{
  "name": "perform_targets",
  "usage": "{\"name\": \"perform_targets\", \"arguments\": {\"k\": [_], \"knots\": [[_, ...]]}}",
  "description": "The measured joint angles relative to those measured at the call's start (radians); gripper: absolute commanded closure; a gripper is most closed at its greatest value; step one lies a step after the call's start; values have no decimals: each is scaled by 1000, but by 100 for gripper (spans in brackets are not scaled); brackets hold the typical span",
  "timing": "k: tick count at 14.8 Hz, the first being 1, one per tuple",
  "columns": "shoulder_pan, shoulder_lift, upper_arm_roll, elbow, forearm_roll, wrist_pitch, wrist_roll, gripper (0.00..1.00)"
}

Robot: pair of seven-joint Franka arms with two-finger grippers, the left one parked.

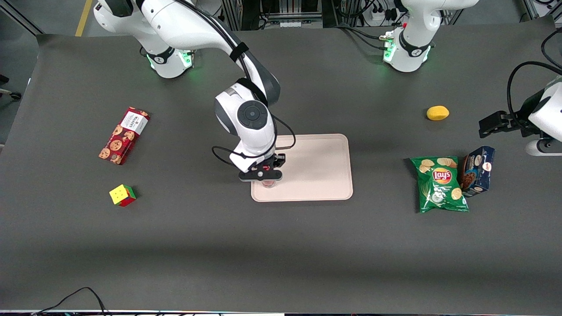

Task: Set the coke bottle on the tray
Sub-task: 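Open the right gripper and withdraw it from the bottle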

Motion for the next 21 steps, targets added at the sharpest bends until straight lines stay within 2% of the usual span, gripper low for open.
{"name": "perform_targets", "arguments": {"k": [1, 15, 17, 21], "knots": [[0, 0, 0, 0, 9, 0, 0, 0], [-7, -14, -4, 36, 22, -17, 6, 0], [-15, -72, -8, 77, 22, -144, 6, 0], [-78, -291, -11, 117, 21, -457, -18, 0]]}}
